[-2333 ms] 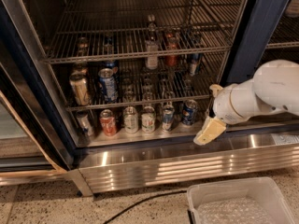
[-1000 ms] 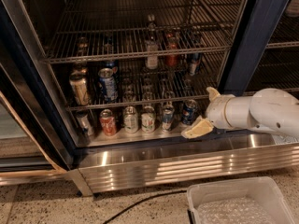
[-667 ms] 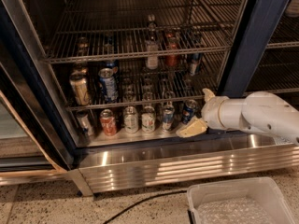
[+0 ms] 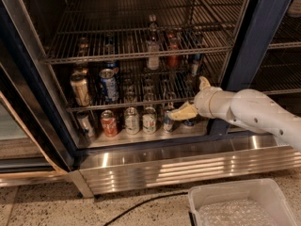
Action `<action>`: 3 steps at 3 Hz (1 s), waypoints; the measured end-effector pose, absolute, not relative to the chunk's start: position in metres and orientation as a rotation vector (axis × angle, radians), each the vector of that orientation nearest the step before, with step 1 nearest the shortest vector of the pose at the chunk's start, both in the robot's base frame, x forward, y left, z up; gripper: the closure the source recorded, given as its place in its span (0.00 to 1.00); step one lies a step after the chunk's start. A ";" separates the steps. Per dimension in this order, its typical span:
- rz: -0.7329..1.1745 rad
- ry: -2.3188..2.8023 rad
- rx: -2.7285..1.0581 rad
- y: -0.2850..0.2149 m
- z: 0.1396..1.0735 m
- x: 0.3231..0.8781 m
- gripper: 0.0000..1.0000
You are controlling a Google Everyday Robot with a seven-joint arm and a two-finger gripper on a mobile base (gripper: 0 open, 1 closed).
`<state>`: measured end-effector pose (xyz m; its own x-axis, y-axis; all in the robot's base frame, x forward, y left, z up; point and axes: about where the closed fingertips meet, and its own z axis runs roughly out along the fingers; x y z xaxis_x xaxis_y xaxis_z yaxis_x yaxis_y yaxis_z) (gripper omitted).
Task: Pick coke can from middle shelf of fridge
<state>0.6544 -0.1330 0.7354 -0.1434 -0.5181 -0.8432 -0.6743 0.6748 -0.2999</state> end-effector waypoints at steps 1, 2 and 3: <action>0.162 1.780 -0.856 -0.138 0.742 0.681 0.00; 0.162 1.783 -0.751 -0.152 0.742 0.702 0.00; 0.161 1.783 -0.751 -0.152 0.742 0.702 0.00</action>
Offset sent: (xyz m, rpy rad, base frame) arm 0.0722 -0.0405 0.0059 0.1731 -0.0643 -0.2257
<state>0.7023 -0.1516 0.7416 -0.1587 -0.4063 -0.8998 -0.5613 0.7869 -0.2563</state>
